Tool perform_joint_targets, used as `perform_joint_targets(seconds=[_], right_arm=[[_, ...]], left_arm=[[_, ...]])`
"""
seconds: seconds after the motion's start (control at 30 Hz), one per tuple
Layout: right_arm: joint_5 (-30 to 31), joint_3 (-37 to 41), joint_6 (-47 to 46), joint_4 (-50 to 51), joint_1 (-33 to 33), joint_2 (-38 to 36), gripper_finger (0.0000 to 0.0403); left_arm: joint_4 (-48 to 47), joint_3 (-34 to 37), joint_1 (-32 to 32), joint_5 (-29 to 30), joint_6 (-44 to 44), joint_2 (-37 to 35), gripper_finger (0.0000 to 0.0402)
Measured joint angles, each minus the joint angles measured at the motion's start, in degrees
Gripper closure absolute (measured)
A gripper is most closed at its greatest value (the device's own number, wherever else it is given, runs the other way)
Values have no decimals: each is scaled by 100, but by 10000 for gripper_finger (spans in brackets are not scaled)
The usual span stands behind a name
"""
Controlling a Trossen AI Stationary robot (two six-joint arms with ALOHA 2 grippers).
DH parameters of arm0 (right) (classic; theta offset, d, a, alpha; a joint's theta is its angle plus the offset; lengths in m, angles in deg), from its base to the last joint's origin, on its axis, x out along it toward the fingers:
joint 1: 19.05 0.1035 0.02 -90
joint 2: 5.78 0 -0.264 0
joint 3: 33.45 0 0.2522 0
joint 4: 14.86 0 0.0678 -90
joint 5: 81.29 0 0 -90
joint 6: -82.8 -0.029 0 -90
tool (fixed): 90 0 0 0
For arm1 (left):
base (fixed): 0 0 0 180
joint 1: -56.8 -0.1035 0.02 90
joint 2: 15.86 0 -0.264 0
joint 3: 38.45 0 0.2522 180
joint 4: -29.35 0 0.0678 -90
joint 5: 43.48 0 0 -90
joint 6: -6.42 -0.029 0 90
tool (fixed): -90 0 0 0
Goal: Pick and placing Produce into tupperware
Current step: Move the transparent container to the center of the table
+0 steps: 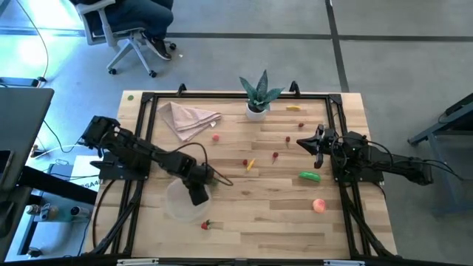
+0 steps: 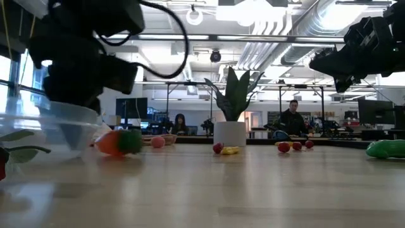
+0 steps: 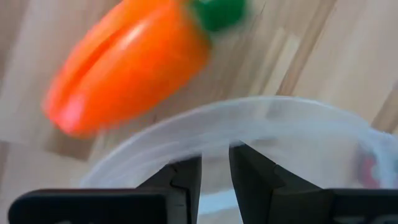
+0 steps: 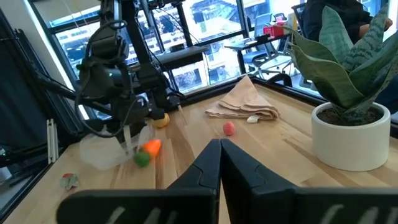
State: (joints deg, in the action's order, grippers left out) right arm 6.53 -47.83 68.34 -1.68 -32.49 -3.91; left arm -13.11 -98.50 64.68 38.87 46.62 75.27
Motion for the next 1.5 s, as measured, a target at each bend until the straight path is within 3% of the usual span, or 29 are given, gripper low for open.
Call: perform_joint_targets(seconds=[0.37,0.6,0.8,1.17,1.5], right_arm=[[-2,0,-5,0,2,3,402],[-2,0,-4,-7,0,6,402],[-7,0,-4,-4,2,4,402],[-60,0,11,-6,0,78,402],[-151,0,-7,-28,2,121,402]], left_arm=[[-240,-438,-411,120,-853,11,330],[-269,-733,-633,-67,-1205,578,330],[-372,-1474,-637,-371,-1660,1364,330],[-1040,-3132,-563,-297,-2375,2288,330],[-1024,-3751,-563,-328,-2942,2708,330]])
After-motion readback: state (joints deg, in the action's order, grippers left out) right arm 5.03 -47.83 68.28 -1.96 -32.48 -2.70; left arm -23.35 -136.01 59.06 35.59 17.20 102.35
